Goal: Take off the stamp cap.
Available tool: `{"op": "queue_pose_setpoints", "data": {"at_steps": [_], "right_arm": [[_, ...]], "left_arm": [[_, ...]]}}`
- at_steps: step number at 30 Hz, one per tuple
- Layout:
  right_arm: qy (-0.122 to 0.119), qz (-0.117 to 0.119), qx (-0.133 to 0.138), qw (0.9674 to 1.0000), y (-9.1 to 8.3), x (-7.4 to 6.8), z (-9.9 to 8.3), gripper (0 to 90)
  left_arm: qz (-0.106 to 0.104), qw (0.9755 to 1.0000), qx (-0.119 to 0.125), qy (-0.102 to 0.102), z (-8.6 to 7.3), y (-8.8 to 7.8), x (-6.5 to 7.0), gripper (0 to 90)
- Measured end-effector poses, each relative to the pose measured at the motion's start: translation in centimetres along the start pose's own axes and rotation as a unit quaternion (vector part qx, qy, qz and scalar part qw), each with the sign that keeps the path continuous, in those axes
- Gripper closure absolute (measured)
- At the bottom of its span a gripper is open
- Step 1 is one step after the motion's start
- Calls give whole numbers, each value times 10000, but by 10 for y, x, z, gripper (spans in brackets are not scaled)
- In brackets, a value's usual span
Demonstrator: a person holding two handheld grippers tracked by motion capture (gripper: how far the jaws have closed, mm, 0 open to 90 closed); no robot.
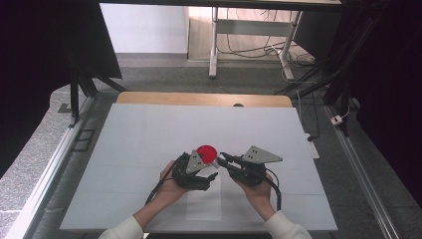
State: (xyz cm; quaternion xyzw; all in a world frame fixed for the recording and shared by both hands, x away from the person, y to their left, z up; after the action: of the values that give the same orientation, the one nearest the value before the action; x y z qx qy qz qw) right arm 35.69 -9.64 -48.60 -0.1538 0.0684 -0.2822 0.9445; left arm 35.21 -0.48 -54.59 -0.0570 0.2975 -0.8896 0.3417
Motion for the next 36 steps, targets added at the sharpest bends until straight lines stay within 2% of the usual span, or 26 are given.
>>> {"op": "queue_pose_setpoints", "data": {"at_steps": [17,36], "right_arm": [[30,-59,-9,10000,1,1,-2,745],[129,-84,-3,9999,4,2,-4,745]], "left_arm": [[-32,9999,66,68,6,8,7,270],[-35,9998,178,130,11,11,9,439]]}}
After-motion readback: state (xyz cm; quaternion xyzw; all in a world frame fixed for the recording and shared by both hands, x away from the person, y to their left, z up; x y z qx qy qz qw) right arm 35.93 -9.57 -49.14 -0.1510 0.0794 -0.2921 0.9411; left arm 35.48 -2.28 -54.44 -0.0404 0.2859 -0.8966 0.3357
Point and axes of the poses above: each handheld gripper's, and its own axes: y roughly forward along the jaws, z roughly out of its top, x roughly to its right, the point moved 9 cm from there along y, roughly forward along the jaws, and after that the axes turned 1 degree about -x, right-handed, at the moved point
